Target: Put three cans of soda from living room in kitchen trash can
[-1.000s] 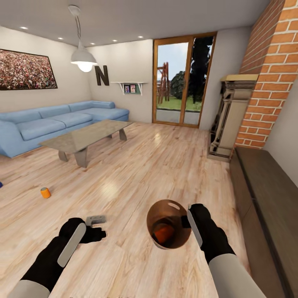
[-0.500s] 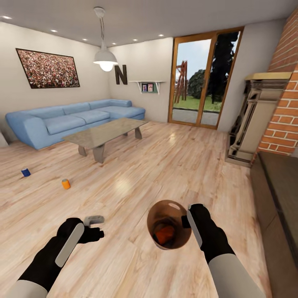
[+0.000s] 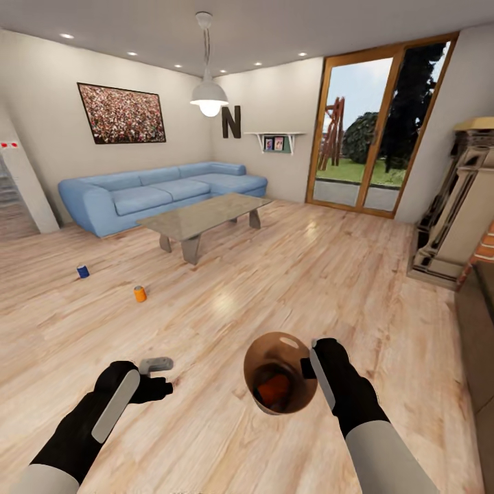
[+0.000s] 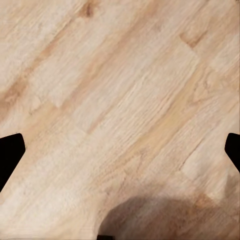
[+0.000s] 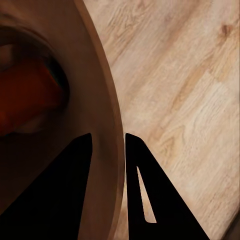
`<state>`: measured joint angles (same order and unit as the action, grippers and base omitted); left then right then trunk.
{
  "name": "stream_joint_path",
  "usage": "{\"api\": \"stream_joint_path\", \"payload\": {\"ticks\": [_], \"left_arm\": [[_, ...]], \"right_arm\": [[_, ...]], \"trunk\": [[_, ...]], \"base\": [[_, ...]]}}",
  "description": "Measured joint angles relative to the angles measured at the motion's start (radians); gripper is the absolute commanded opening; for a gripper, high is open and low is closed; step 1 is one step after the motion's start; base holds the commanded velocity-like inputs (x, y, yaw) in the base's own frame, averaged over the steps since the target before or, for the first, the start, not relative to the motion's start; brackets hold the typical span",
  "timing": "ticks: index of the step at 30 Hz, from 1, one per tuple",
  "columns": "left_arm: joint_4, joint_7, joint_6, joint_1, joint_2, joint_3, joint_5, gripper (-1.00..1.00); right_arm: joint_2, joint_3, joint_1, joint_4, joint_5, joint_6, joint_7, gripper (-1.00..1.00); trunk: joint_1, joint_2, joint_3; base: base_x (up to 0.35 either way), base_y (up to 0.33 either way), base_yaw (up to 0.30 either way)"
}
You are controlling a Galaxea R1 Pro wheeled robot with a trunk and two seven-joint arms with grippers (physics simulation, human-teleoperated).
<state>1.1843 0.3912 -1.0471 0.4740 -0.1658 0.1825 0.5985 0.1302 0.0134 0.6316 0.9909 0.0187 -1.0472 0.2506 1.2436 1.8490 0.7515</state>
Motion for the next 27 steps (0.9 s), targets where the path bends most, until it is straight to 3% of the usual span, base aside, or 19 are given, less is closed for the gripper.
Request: {"api": "stream_joint_path", "payload": {"ticks": [18, 27], "left_arm": [[-0.002, 0.000, 0.000, -0.002, 0.006, 0.001, 0.000, 1.00], [-0.004, 0.000, 0.000, -0.002, 0.006, 0.002, -0.003, 1.00]], "right_arm": [[-0.002, 0.000, 0.000, -0.002, -0.002, 0.000, 0.000, -1.00], [-0.002, 0.001, -0.001, 0.000, 0.001, 0.000, 0.001, -1.00]], "trunk": [[0.000, 0.000, 0.009], [0.000, 0.000, 0.010]], "base": [[0.009, 0.037, 0.263], [0.232, 0.155, 0.065]]}}
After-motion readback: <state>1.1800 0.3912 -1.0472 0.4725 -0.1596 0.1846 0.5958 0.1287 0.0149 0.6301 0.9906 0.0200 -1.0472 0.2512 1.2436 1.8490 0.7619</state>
